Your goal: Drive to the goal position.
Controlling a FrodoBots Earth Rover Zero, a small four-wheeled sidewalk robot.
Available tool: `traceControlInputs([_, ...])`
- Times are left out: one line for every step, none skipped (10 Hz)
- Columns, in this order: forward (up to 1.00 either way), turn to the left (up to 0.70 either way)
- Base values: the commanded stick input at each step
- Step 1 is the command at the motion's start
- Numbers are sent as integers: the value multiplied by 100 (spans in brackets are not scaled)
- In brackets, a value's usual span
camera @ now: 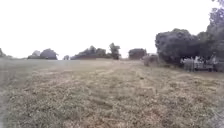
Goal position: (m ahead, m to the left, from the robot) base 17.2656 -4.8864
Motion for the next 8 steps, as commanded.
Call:
traceControlInputs([4,0])
traceControlInputs([4,0])
traceControlInputs([4,0])
traceControlInputs([4,0])
traceControlInputs([4,0])
traceControlInputs([4,0])
traceControlInputs([4,0])
traceControlInputs([4,0])
